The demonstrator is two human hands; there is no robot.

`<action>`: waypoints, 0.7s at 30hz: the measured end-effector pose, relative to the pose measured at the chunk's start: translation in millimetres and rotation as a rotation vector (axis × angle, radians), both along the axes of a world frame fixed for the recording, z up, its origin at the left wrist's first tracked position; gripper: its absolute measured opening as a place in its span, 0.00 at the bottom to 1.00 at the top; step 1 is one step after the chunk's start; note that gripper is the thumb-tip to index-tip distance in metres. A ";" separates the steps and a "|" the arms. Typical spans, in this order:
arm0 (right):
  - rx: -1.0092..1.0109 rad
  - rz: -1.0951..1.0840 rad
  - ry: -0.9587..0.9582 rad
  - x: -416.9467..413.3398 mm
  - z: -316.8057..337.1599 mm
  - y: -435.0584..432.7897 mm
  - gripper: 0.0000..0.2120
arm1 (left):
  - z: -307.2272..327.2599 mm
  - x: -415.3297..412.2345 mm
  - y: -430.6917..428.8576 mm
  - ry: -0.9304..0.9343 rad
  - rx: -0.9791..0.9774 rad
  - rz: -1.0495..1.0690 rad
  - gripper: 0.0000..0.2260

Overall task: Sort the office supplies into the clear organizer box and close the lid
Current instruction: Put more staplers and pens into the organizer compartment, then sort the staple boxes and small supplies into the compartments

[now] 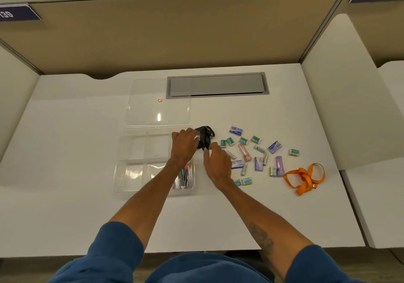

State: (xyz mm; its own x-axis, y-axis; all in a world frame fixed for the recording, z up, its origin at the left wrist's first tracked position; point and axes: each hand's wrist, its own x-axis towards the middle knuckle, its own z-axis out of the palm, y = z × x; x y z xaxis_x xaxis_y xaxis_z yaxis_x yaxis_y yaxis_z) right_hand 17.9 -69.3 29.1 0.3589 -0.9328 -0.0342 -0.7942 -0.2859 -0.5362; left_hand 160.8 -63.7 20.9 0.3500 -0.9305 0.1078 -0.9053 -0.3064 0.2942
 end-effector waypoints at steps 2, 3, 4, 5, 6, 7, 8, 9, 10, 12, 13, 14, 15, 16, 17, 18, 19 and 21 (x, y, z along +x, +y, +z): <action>0.004 -0.113 -0.003 -28.4 -4.0 -23.0 0.09 | 3.9 -20.1 -13.0 0.039 -0.025 -0.043 0.09; 0.013 -0.160 0.008 -44.8 -6.7 -34.1 0.09 | 4.7 -31.4 -19.2 0.076 -0.027 -0.058 0.09; 0.020 -0.201 0.032 -61.8 -9.0 -44.4 0.09 | 3.8 -42.9 -24.9 0.123 -0.028 -0.063 0.09; 0.022 -0.237 0.066 -79.5 -12.4 -53.6 0.09 | 3.2 -54.8 -29.3 0.179 -0.027 -0.052 0.09; 0.026 -0.269 0.109 -96.8 -15.1 -61.9 0.10 | 0.5 -66.5 -33.3 0.244 -0.020 -0.025 0.09; 0.032 -0.297 0.151 -113.2 -17.3 -69.4 0.10 | -0.5 -78.3 -36.9 0.307 -0.002 0.011 0.09; 0.041 -0.317 0.199 -128.3 -19.5 -75.6 0.11 | -2.0 -89.4 -40.5 0.354 0.029 0.044 0.09; 0.052 -0.327 0.251 -142.8 -20.8 -80.7 0.11 | -3.2 -99.9 -44.2 0.382 0.068 0.069 0.09; 0.066 -0.331 0.311 -155.9 -21.5 -85.1 0.13 | -5.8 -109.9 -48.0 0.400 0.107 0.087 0.09; 0.101 -0.342 0.409 -178.3 -23.3 -93.3 0.15 | -10.2 -127.4 -54.9 0.430 0.165 0.105 0.09; 0.115 -0.349 0.435 -187.5 -24.4 -96.7 0.15 | -11.9 -135.3 -58.4 0.441 0.186 0.116 0.10; 0.123 -0.351 0.452 -194.8 -25.0 -99.7 0.15 | -14.0 -142.1 -62.1 0.451 0.210 0.133 0.12; 0.129 -0.344 0.464 -200.9 -26.3 -102.0 0.15 | -15.4 -148.4 -65.4 0.463 0.234 0.154 0.13; 0.139 -0.334 0.475 -205.7 -27.5 -104.3 0.16 | -16.9 -154.3 -69.0 0.479 0.251 0.177 0.15; 0.149 -0.324 0.482 -209.6 -28.3 -106.2 0.17 | -17.3 -159.9 -72.5 0.496 0.262 0.201 0.16; 0.159 -0.314 0.486 -212.7 -29.4 -107.7 0.18 | -18.0 -164.7 -76.0 0.512 0.273 0.223 0.18; 0.170 -0.302 0.487 -214.6 -29.9 -109.0 0.19 | -19.1 -168.9 -79.3 0.518 0.286 0.240 0.19; 0.189 -0.277 0.474 -215.6 -30.0 -110.8 0.17 | -23.4 -175.6 -84.4 0.513 0.328 0.268 0.22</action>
State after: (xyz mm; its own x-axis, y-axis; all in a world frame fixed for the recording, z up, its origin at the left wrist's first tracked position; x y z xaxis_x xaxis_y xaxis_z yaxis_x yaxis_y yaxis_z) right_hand -197.7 -180.1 -0.9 0.0075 -0.9517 -0.3069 -0.9916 0.0326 -0.1253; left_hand -14.8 -148.1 -2.5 0.5051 -0.7606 -0.4079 -0.5554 -0.6482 0.5209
